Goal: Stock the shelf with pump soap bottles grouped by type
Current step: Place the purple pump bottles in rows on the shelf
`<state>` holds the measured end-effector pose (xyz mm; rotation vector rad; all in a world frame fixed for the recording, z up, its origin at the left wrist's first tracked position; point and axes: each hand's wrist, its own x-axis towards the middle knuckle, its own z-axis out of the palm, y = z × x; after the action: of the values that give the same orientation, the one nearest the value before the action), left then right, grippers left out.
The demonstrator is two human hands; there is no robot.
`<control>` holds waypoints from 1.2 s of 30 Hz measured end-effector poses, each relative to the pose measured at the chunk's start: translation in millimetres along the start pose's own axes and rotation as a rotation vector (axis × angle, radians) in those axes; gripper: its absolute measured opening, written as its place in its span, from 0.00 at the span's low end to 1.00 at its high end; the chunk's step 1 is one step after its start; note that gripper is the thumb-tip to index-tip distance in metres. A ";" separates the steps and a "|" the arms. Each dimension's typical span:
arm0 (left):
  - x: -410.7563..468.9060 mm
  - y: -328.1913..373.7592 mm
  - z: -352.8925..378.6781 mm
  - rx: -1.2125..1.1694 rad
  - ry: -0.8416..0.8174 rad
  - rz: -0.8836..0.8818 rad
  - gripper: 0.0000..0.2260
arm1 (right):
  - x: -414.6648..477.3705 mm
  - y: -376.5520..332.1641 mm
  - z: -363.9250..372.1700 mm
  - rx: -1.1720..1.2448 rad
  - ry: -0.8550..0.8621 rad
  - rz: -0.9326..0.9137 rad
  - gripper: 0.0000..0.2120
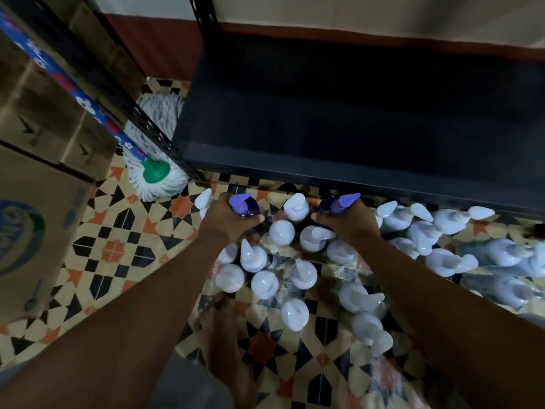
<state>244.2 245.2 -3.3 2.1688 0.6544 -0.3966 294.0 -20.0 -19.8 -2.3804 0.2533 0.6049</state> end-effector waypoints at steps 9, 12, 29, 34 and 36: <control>-13.5 11.5 2.0 0.109 0.140 -0.060 0.25 | -22.4 -9.2 -9.3 -0.019 0.126 0.016 0.19; -29.8 17.4 -4.6 0.056 0.208 -0.019 0.21 | -39.9 -17.0 -24.5 -0.006 0.149 0.001 0.18; -197.0 154.7 -135.1 -0.270 0.326 0.470 0.23 | -206.6 -75.6 -212.7 0.652 0.198 -0.329 0.20; -255.7 196.2 -138.1 -0.538 0.189 0.553 0.12 | -253.7 -90.6 -249.9 0.882 0.096 -0.360 0.33; -267.8 205.2 -126.2 -0.657 0.120 0.515 0.13 | -267.4 -92.0 -256.3 0.966 0.030 -0.382 0.28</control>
<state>151.3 150.0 331.5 1.6424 0.2159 0.2065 182.0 -108.8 334.1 -1.4411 0.0642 0.1812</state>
